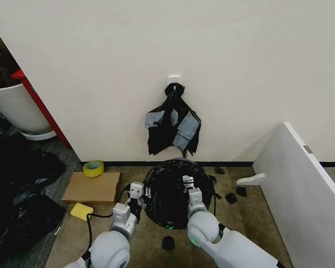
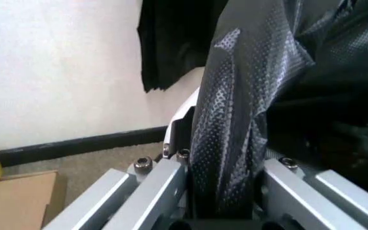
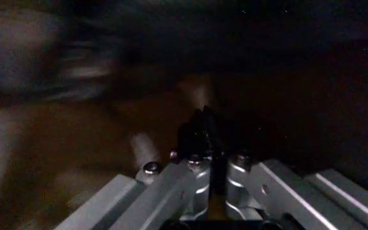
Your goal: Place the garbage bag over the trash bin.
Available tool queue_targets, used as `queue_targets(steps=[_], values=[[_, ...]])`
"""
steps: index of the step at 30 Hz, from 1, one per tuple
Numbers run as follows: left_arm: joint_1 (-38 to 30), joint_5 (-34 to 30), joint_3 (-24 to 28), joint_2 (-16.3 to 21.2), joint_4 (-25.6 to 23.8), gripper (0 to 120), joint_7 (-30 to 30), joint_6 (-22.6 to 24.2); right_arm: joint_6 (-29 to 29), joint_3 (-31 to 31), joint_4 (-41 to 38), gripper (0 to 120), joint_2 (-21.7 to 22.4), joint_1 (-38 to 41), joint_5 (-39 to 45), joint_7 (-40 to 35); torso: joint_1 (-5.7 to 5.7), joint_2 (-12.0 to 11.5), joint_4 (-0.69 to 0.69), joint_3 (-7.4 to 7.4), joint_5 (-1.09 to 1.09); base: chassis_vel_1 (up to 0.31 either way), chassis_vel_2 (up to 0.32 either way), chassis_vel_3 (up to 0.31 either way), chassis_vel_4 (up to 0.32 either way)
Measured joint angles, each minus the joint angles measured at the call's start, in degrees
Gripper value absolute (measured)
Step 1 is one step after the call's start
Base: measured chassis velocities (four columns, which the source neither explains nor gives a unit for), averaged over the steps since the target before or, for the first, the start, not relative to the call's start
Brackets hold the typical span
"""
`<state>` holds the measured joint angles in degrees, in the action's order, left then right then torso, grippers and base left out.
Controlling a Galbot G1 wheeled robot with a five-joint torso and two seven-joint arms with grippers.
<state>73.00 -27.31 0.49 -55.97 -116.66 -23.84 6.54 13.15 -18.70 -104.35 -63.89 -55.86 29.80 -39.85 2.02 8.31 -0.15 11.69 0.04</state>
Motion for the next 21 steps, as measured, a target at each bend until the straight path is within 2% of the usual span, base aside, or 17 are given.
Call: queue_targets(steps=[4, 8, 11, 14, 17, 21], values=[[-0.5, -0.2, 0.0, -0.2, 0.8, 1, 0.0, 0.0, -1.2, -1.4, -5.7, 0, 1.8, -2.1, 0.6, 1.8, 0.0, 0.0, 0.0, 0.0, -0.01, 0.0, 0.0, 0.0, 0.0], [-0.6, -0.2, 0.2, -0.4, 1.1, 1, 0.0, 0.0, -5.0, -2.2, -5.7, 0, 1.9, -1.9, -0.3, 5.0, 0.0, 0.0, 0.0, 0.0, -0.01, 0.0, 0.0, 0.0, 0.0], [-0.5, -0.2, 0.3, -0.6, 1.2, 1, 0.0, 0.1, -10.1, -2.3, -1.9, 0, 0.4, -0.1, -1.6, 8.3, 0.0, 0.0, 0.01, 0.0, 0.0, 0.0, 0.0, 0.0, 0.0], [-0.4, -0.2, 0.3, -0.6, 1.2, 1, 0.0, 0.2, -11.5, -2.2, 1.1, 0, -0.9, 1.3, -2.1, 8.7, 0.0, 0.0, 0.01, 0.0, 0.0, 0.0, 0.0, 0.0, 0.0], [0.1, -0.3, 0.2, -0.5, 0.5, 1, 0.0, 0.2, -11.2, -2.2, 6.8, 0, -3.4, 4.0, -3.1, 6.5, 0.0, 0.0, 0.01, 0.0, 0.0, 0.0, 0.0, 0.0, 0.0], [0.4, -0.4, 0.1, -0.4, 0.0, 1, -0.1, 0.3, -9.3, -2.5, 9.8, 0, -4.7, 5.6, -4.0, 4.3, 0.0, 0.0, 0.02, 0.0, 0.0, 0.0, 0.0, 0.0, 0.0]])
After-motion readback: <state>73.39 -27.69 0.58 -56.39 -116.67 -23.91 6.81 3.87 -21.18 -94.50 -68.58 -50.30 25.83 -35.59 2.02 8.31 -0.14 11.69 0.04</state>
